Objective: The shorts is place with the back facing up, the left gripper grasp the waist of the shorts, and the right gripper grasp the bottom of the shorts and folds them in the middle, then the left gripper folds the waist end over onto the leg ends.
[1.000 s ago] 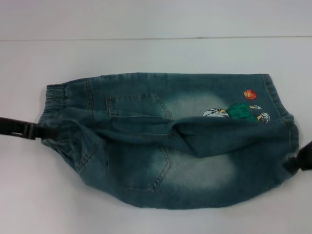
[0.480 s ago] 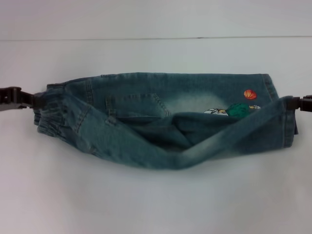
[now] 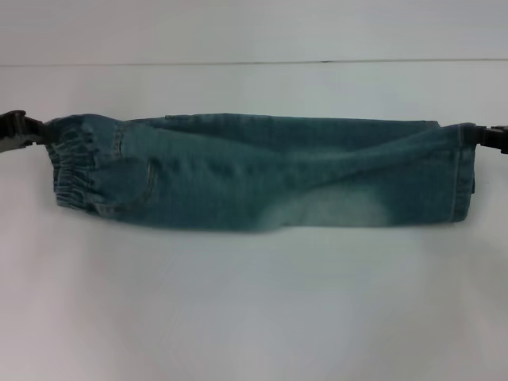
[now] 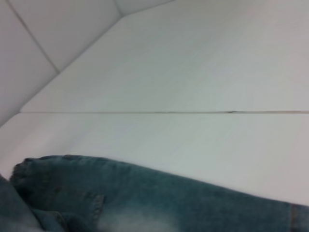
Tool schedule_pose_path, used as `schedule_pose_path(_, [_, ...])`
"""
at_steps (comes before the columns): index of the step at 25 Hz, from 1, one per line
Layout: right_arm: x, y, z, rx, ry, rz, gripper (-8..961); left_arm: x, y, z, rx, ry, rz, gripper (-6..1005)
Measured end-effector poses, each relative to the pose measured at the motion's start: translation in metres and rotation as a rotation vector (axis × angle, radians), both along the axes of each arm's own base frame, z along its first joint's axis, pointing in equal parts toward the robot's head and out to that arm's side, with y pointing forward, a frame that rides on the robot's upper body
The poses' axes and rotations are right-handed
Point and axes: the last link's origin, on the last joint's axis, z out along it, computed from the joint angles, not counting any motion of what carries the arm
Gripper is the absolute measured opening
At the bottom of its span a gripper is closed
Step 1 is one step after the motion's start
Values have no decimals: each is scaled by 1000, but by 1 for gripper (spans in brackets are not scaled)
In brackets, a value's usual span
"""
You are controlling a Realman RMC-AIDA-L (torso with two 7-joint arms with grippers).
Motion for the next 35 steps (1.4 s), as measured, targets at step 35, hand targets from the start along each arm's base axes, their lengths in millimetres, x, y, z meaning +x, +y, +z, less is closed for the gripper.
schedule_pose_path(35, [-18,50,-48,218,-116,-33,23,-5,37,-17,184,138,32,60])
